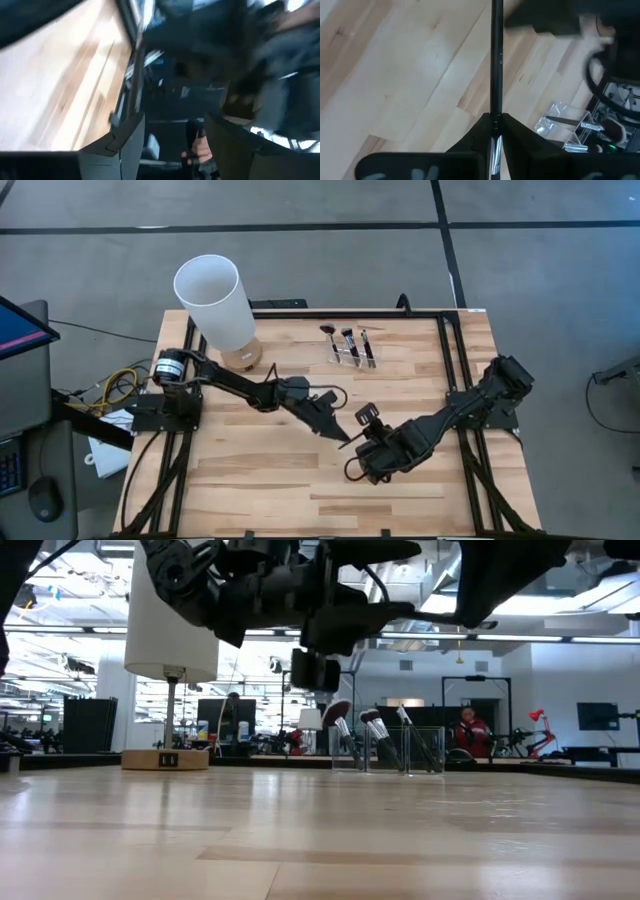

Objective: Put items in baskets/containers
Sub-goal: Put the black eyeshadow brush into the transparent organizer

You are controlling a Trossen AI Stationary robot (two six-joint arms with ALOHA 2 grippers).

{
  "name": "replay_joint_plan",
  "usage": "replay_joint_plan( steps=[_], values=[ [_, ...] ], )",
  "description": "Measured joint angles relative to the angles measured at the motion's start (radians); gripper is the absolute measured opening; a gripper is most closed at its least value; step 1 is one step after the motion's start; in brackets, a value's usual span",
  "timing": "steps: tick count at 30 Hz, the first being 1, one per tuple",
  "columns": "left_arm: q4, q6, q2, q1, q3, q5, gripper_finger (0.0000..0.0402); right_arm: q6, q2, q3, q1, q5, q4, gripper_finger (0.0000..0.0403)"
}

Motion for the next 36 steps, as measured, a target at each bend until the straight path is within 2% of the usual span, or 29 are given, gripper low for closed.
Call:
replay_joint_plan(
  steps=[5,8,13,18,29,32,36],
  values=[
    [0.049,0.001,-0.001,0.023,0.000,0.002,0.0203,0.002,0.000,0.000,0.015,-0.007,0.000,0.0022],
    [0.056,0.020,-0.002,0.038,0.000,0.041,0.0203,0.009,0.000,0.000,0.021,-0.021,-0.001,0.0020],
    [-0.047,0.015,0.012,0.035,0.000,0.032,0.0203,-0.002,0.000,0.000,0.028,0.022,-0.002,0.0027],
    [-0.040,-0.013,0.024,0.013,0.000,0.050,0.0205,-0.029,0.000,0.000,0.027,0.043,0.030,0.0026],
    [-0.024,-0.031,0.024,-0.007,0.003,-0.002,0.0201,-0.109,0.000,0.000,-0.010,0.055,0.096,0.0029],
    [-0.031,-0.009,0.024,-0.018,0.005,-0.034,0.0189,-0.130,0.000,0.000,-0.015,0.056,0.108,0.0028],
    [-0.031,0.023,0.024,-0.015,0.005,-0.041,0.0142,-0.155,0.000,0.000,-0.014,0.057,0.133,0.0021]
  ],
)
